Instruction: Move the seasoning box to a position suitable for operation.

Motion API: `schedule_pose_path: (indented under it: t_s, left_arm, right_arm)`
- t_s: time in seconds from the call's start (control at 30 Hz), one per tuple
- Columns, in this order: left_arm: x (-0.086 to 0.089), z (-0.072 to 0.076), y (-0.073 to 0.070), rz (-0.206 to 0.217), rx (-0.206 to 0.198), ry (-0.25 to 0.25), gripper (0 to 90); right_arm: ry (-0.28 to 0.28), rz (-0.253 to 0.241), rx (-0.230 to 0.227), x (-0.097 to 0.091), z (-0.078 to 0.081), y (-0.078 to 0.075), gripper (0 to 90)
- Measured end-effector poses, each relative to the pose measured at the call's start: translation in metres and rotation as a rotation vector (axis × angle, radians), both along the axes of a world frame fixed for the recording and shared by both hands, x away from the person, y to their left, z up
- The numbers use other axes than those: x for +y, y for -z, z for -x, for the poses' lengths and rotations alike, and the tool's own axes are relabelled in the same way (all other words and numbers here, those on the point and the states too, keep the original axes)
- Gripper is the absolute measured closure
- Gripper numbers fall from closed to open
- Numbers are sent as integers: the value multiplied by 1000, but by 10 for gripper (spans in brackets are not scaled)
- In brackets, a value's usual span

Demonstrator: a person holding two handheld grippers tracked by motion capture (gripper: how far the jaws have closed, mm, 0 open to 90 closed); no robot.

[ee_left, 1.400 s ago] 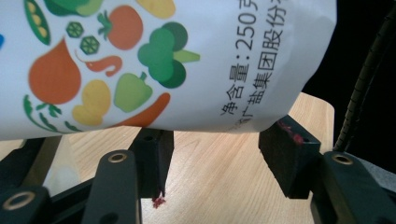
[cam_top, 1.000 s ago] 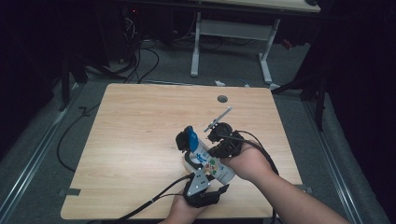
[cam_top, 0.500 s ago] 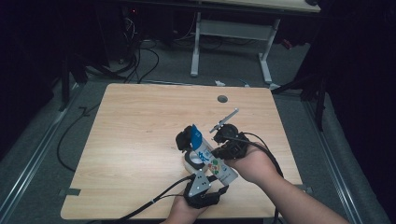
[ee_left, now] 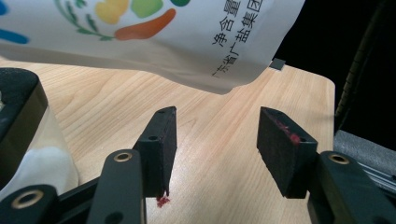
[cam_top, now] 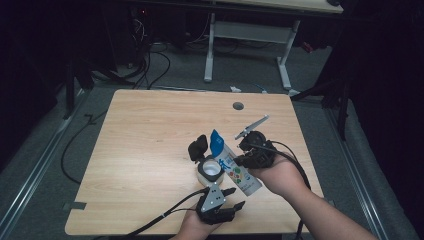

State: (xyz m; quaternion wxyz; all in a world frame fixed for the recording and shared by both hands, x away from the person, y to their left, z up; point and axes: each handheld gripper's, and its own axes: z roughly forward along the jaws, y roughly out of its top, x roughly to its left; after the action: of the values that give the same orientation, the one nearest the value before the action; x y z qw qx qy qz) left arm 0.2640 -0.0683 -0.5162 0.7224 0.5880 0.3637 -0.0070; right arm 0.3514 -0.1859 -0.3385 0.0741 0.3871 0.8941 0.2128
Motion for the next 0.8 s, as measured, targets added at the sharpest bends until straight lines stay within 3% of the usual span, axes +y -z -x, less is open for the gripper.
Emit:
schedule_pose_path:
  t_s: [0.2, 0.47, 0.8]
  left_arm:
    - [10, 3, 2, -19, -16, 12, 468]
    - [31, 7, 2, -9, -19, 4, 463]
    - [55, 4, 3, -6, -31, -32, 463]
  right_arm:
    - [20, 0, 4, -12, 1, 1, 900]
    - [57, 21, 8, -27, -3, 5, 900]
    - [107, 34, 37, -45, -10, 31, 900]
